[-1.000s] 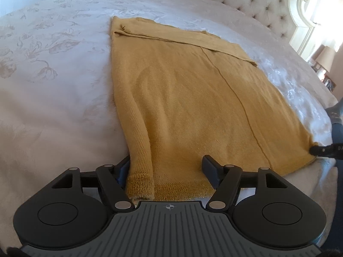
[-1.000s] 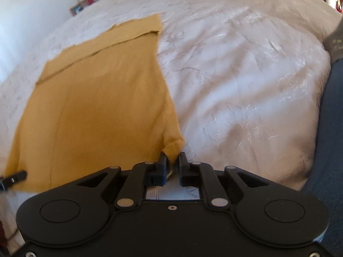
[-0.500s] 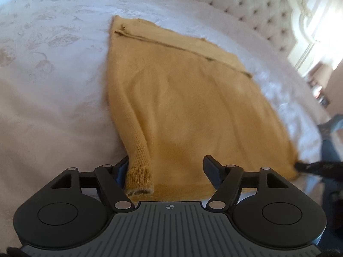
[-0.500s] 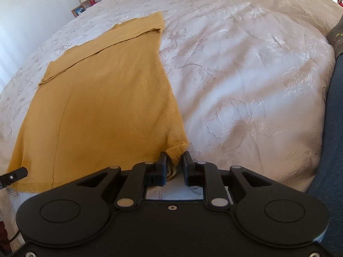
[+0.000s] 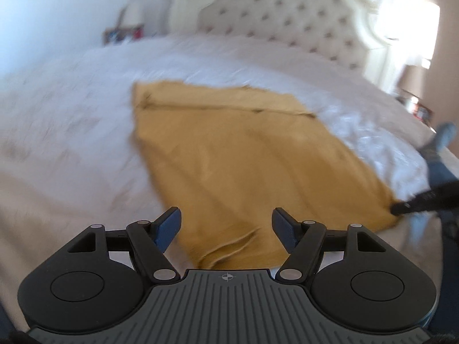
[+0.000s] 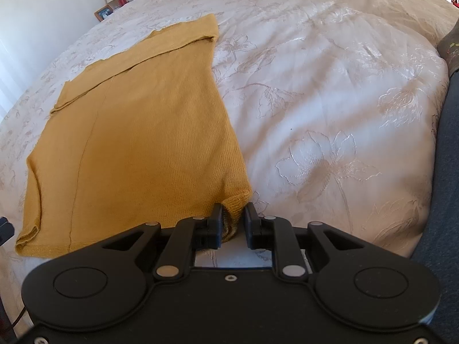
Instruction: Fold small clothes
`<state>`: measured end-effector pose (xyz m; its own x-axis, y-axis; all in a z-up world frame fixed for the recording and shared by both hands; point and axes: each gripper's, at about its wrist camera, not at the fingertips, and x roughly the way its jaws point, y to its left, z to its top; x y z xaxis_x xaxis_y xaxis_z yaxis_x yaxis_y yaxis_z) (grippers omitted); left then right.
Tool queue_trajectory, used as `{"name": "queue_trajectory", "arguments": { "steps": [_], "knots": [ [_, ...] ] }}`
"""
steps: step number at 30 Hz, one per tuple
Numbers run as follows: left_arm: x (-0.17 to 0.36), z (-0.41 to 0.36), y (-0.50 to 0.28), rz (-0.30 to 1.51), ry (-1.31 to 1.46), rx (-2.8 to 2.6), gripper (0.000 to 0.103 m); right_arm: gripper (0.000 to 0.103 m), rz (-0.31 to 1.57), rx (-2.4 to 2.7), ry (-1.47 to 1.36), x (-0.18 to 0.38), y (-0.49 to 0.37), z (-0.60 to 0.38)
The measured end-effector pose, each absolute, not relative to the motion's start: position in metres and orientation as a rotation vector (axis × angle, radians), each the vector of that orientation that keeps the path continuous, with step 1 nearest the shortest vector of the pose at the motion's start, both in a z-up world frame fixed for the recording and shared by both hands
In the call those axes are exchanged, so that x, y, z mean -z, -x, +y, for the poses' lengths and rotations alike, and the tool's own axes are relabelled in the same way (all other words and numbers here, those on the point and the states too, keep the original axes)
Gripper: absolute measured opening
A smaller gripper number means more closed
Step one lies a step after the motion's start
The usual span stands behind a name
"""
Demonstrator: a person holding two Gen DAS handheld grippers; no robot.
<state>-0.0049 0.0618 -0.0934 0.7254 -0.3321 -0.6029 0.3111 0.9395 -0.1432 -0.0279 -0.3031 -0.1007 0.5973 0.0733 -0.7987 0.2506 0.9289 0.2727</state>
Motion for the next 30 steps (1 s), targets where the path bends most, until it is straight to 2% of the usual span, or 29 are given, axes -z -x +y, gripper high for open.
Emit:
{"name": "queue_trajectory", "arguments": {
  "steps": [4, 8, 10, 23, 30],
  "knots": [
    [0.095, 0.063, -0.012, 0.724, 0.067, 0.333, 0.069, 0.03, 0.933, 0.104, -0.383, 0.101, 0.028, -0.304],
    [0.101, 0.051, -0.012, 0.741, -0.02, 0.368, 0.069, 0.047, 0.929, 0.101, -0.385, 0.101, 0.028, -0.304],
    [0.106, 0.046, -0.01, 0.753, -0.058, 0.377, 0.069, 0.051, 0.93, 0.098, -0.388, 0.102, 0.028, -0.303],
    [0.122, 0.032, -0.004, 0.74, -0.164, 0.344, 0.069, 0.056, 0.938, 0.091, -0.384, 0.102, 0.026, -0.299],
    [0.124, 0.036, -0.015, 0.745, -0.111, 0.296, 0.068, 0.057, 0.942, 0.088, -0.382, 0.103, 0.025, -0.298]
  ]
}}
